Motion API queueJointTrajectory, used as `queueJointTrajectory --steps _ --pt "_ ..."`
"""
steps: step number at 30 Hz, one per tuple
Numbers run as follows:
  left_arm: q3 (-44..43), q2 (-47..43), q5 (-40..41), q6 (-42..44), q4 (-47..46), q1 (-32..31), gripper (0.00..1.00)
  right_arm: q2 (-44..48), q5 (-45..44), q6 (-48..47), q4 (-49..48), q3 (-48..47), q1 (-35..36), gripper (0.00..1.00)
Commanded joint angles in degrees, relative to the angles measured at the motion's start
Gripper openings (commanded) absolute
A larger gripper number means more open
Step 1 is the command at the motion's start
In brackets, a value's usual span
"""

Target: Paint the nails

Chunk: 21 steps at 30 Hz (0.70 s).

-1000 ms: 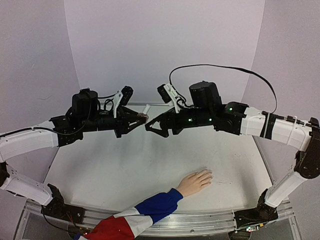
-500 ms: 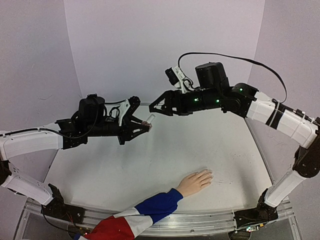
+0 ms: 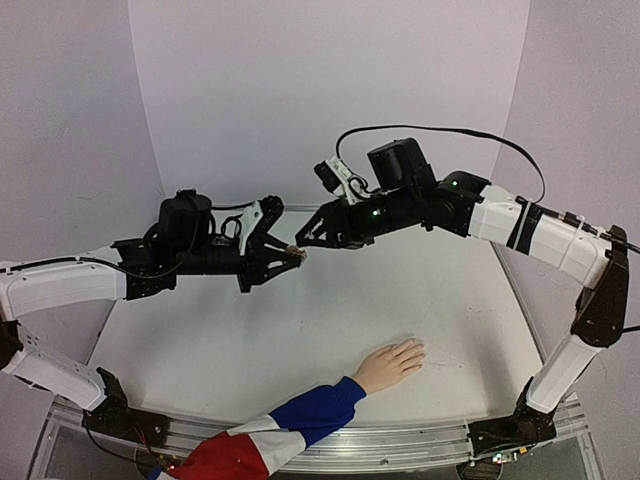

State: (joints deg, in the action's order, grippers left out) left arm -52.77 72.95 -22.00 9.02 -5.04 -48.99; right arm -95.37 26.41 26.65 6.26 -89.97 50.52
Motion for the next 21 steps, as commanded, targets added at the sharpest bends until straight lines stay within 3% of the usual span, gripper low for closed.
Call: queueJointTrajectory --steps 1,11,21 --pt "-1.3 0.2 -1.1 0.6 -3.4 -0.4 0.0 -0.6 2.5 -0.5 -0.8 -2.7 0.0 0.41" --pt "-1.1 0.3 -0.7 0.5 -3.4 -0.5 0.0 -1.1 3.6 -1.0 -0.8 -2.7 0.0 0.25" --pt "-0.8 0.6 -0.1 0.7 -3.3 -0.6 0.0 1.7 -0.8 -2.0 -0.9 -1.0 0.0 0.0"
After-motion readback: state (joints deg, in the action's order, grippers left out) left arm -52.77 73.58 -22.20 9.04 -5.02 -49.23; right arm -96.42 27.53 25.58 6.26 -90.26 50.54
